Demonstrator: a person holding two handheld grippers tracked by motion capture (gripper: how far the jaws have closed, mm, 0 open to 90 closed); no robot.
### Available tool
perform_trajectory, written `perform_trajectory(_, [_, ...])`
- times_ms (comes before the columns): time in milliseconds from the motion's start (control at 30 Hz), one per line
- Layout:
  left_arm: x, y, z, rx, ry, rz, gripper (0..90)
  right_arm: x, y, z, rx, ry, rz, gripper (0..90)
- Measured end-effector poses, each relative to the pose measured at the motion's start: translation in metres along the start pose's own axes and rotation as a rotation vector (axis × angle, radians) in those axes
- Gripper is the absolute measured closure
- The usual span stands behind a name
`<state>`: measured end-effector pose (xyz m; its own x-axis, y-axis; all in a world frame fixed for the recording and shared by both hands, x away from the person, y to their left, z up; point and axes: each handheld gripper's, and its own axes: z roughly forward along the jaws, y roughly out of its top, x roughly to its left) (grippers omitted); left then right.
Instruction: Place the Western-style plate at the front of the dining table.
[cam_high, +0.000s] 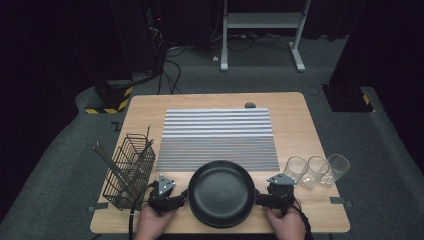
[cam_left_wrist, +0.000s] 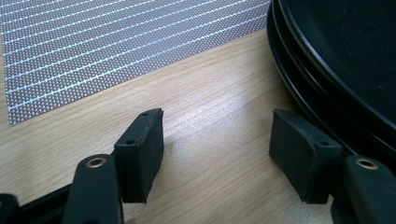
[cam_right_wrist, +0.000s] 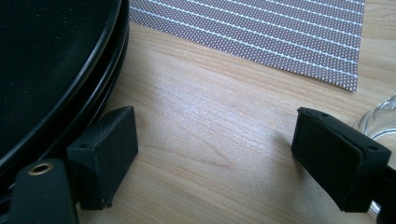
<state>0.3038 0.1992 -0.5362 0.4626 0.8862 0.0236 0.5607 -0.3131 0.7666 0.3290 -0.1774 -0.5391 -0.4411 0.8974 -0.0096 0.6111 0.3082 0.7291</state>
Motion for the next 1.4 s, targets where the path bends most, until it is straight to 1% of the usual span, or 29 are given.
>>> perform_trajectory(967, [-0.0004,0.0,0.0001,0.001,0.0,0.002,34.6,-0.0002,0.0002,-0.0001,-0.001,0.003,-0.002,15.2])
perform_trajectory(1000, [-0.0004,0.0001,0.0002,0.001,-0.001,0.001,34.5,-0.0006,0.0,-0.0006,-0.004,0.004,0.004,18.1])
perform_trajectory(1033, [-0.0004,0.0001,0.0002,0.001,-0.001,0.001,34.5,-0.0006,0.0,-0.0006,-0.004,0.004,0.004,18.1])
perform_trajectory(1133, [-0.0004,0.0001,0.0002,0.001,-0.002,0.002,34.3,-0.0043,0.0,-0.0017,-0.021,0.008,0.016,25.3])
perform_trajectory(1167, [-0.0004,0.0001,0.0002,0.001,-0.002,0.002,34.3,-0.0043,0.0,-0.0017,-0.021,0.008,0.016,25.3])
perform_trajectory(1200, [-0.0004,0.0001,0.0002,0.001,-0.002,0.002,34.2,-0.0053,-0.0008,-0.0024,-0.023,0.012,0.0,27.8])
perform_trajectory(1233, [-0.0003,0.0001,0.0002,0.002,-0.003,0.002,34.1,-0.0054,-0.0013,-0.0031,-0.023,0.003,-0.017,28.9])
perform_trajectory(1267, [-0.0002,0.0001,0.0002,0.002,-0.004,0.002,34.1,-0.0054,-0.0013,-0.0031,-0.023,0.003,-0.017,28.9])
perform_trajectory(1300, [-0.0002,0.0002,0.0001,0.003,-0.004,0.002,34.1,-0.0051,-0.0013,-0.005,-0.038,-0.004,-0.027,31.1])
perform_trajectory(1400, [-0.0001,0.0001,0.0002,0.001,-0.004,0.002,34.2,-0.0051,0.0,-0.0071,-0.048,0.011,-0.017,32.6])
